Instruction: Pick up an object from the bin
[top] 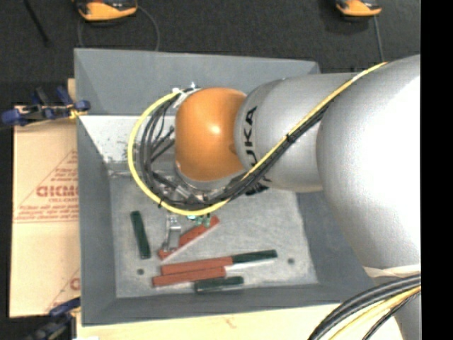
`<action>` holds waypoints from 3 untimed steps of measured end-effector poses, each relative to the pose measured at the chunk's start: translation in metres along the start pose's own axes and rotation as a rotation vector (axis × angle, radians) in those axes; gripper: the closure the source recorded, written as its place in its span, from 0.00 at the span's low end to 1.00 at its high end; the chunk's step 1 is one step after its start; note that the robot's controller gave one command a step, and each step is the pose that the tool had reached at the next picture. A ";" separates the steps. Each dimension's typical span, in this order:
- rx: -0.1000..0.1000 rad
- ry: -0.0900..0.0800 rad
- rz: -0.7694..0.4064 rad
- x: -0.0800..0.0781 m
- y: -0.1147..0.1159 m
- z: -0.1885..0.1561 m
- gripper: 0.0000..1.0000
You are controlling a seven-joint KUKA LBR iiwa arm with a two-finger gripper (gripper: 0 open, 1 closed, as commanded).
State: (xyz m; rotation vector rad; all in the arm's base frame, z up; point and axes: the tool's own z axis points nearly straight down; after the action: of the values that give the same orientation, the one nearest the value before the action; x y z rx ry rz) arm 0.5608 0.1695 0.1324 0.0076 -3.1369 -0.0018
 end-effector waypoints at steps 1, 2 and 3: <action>0.004 0.001 -0.025 0.044 -0.082 0.066 0.00; 0.000 -0.006 -0.029 0.041 -0.077 0.059 1.00; 0.001 -0.017 -0.019 0.033 -0.093 -0.101 1.00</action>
Offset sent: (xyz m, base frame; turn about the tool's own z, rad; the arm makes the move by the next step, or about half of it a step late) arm -0.0427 -0.0762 -0.0624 -0.0324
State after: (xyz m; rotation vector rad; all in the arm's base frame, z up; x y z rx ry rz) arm 0.5289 0.0763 0.2337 0.0380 -3.1540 0.0002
